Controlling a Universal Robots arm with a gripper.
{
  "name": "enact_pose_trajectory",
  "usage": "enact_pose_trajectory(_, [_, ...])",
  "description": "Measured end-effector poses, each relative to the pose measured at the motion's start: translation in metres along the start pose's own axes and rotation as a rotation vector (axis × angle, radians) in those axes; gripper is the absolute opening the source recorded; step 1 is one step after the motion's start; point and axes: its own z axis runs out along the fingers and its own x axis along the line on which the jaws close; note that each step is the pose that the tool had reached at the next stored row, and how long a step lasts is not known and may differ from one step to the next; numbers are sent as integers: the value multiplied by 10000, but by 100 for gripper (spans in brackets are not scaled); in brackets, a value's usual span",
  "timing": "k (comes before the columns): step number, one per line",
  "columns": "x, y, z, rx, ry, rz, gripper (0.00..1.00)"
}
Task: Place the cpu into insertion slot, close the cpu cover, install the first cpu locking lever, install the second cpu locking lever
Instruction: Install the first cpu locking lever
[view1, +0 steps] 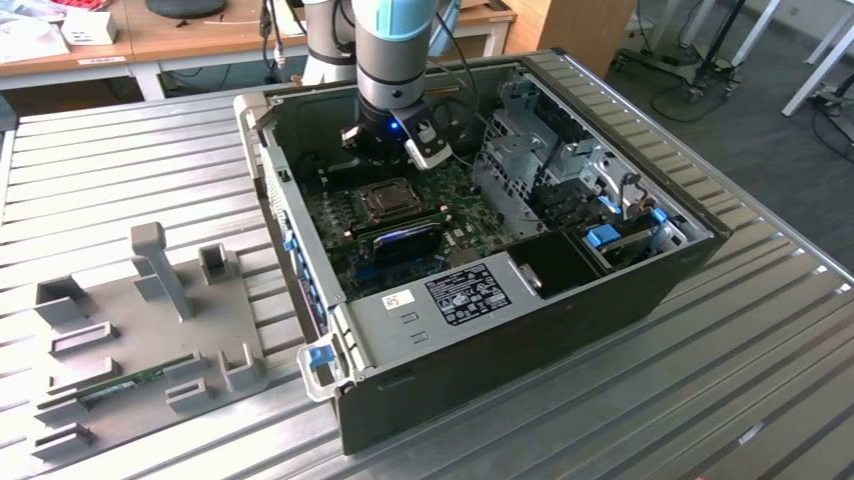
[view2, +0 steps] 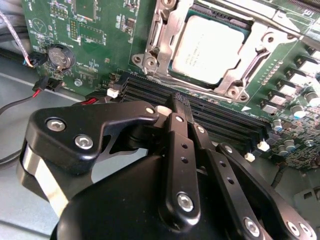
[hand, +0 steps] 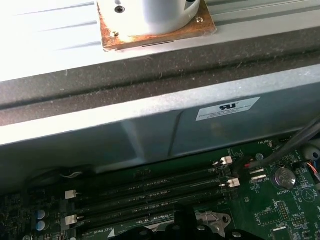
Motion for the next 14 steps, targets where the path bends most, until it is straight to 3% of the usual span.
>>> enact_pose_trajectory(10, [0, 0, 0, 11, -2, -1, 11])
enact_pose_trajectory(14, [0, 1, 0, 77, 15, 0, 11])
